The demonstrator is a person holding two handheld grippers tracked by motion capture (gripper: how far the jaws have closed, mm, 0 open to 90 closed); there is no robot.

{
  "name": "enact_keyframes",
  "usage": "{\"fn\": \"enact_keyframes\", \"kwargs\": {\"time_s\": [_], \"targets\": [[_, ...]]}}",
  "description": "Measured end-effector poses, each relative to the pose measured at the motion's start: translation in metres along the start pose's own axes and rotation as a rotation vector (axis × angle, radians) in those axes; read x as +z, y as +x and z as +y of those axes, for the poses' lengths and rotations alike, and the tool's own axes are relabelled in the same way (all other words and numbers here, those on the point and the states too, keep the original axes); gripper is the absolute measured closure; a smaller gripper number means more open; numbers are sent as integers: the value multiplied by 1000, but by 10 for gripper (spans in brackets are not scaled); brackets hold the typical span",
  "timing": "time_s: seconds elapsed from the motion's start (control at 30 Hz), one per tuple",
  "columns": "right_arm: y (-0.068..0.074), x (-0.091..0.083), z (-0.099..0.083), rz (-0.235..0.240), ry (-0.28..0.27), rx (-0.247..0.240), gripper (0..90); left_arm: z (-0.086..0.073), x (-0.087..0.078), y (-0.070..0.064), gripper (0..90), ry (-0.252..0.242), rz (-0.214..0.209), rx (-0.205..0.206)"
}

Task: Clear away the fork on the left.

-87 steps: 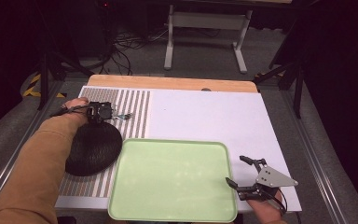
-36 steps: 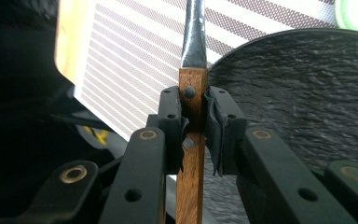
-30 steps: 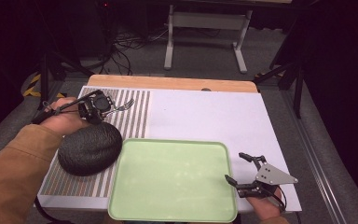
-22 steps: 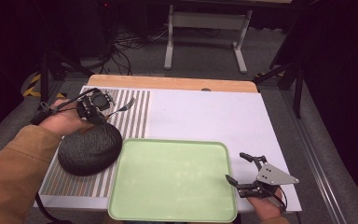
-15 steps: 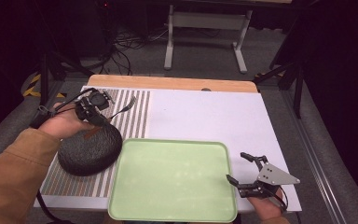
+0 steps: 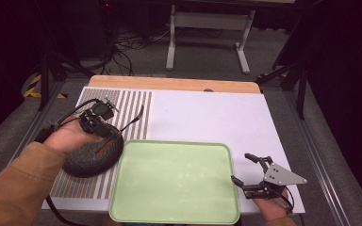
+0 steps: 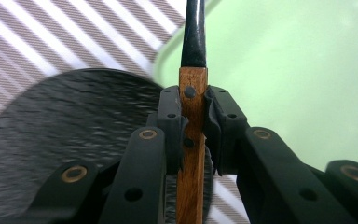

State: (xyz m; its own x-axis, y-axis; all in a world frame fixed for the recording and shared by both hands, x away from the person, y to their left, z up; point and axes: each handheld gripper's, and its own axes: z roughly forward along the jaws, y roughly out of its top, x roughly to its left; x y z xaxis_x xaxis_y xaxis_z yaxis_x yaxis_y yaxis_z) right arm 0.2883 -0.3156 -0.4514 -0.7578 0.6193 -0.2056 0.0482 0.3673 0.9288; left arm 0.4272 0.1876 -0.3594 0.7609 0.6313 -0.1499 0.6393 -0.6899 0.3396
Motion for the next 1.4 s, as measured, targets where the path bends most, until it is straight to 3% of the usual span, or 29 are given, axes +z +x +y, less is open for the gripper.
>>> {"fn": "enact_keyframes", "kwargs": {"time_s": [0.3, 0.57, 0.9, 1.2, 1.4], "targets": [[-5, -1, 1, 15, -20, 11, 129, -6, 16, -26, 772, -6, -64, 13], [-8, -2, 1, 17, -45, 20, 129, -13, 34, -40, 771, 7, -127, -12], [-6, 1, 2, 27, -42, 14, 129, -19, 54, -61, 771, 26, -162, 5], [-6, 2, 1, 31, -47, 17, 129, -21, 70, -73, 771, 70, -148, 25], [-6, 1, 1, 32, -48, 19, 129, -22, 76, -78, 771, 85, -144, 13]]}}
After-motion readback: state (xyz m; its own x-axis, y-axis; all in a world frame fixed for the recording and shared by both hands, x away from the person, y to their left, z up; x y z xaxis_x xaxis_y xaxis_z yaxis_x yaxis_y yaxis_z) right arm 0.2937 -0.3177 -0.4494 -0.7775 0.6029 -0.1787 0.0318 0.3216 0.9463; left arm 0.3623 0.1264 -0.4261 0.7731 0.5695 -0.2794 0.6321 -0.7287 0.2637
